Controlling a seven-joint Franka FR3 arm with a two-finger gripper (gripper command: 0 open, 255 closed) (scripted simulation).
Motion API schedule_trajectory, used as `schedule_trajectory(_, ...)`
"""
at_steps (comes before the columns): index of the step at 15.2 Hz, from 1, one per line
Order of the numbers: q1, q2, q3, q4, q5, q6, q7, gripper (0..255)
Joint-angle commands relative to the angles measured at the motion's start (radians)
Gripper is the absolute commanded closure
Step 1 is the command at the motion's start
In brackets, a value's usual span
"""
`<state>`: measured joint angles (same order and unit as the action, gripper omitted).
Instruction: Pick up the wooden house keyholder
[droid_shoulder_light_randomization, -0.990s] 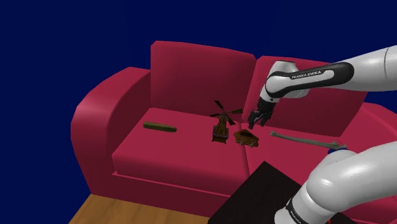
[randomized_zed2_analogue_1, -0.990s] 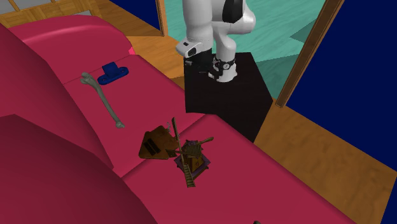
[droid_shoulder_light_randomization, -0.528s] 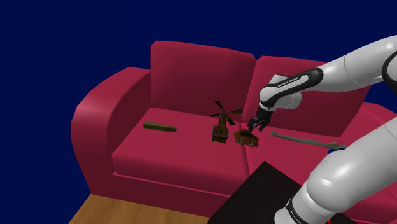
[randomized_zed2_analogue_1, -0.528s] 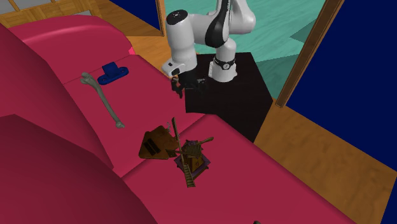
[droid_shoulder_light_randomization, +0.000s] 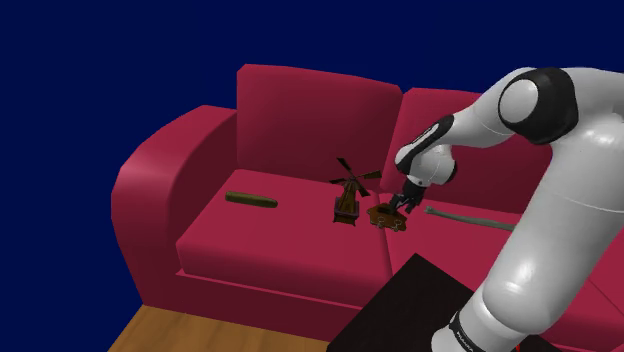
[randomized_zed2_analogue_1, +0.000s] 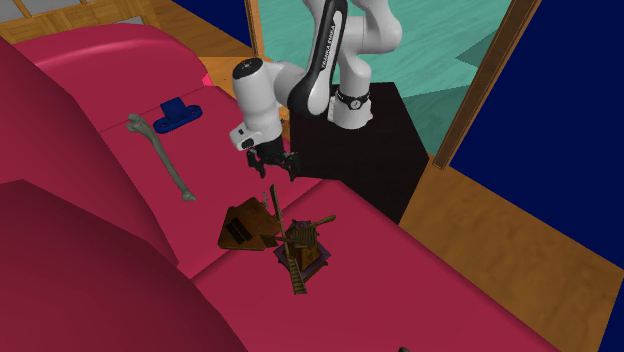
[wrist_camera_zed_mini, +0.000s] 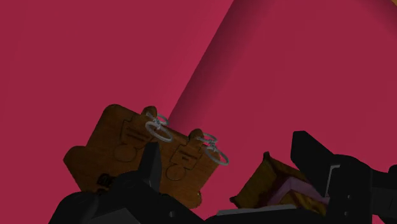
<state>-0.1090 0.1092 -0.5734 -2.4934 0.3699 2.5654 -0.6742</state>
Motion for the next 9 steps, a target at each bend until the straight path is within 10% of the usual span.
schedule_trajectory(1, -0.033, 0.096, 0.02, 0.043, 0.128, 0.024, -0.108, 0)
schedule_trajectory(9, -0.158, 0.3, 0.13, 0.155, 0.352, 0.069, -0.293, 0)
